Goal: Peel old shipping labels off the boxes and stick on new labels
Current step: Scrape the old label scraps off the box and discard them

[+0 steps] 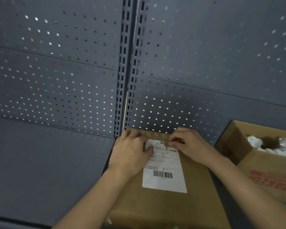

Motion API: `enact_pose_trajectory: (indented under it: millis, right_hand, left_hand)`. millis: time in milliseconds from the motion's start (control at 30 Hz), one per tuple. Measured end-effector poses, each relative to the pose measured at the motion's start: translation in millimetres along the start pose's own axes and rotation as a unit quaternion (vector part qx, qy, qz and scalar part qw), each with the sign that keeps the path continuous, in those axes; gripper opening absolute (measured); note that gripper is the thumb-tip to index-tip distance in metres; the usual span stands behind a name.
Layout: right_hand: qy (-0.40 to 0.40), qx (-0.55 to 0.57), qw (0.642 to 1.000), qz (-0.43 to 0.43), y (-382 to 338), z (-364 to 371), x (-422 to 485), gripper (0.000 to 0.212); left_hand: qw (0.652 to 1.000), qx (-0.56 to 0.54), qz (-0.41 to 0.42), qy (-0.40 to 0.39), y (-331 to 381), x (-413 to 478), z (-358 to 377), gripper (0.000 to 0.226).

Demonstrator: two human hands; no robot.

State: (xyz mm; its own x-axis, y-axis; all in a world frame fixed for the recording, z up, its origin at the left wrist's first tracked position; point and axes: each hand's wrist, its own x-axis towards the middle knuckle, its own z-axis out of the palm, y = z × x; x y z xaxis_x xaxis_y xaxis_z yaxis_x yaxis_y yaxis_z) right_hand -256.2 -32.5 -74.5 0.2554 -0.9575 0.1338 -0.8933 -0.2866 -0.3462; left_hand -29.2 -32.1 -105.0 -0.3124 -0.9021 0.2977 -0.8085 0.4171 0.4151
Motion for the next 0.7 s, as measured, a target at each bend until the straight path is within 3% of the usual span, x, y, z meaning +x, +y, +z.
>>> enact_pose_trajectory:
  millis: [467,700]
  right_hand:
    - [-0.021,-0.085,0.996,-0.013,3,14,3,0.02]
    - [0.02,0.028,0.999,0.024,1,11,-5,0.014]
  left_hand:
    - [1.0,-0.01,0.002,0.009,1,-1,-1,0.04]
    - [1.0,-0.015,0.002,0.011,-1,-2,1,0.041]
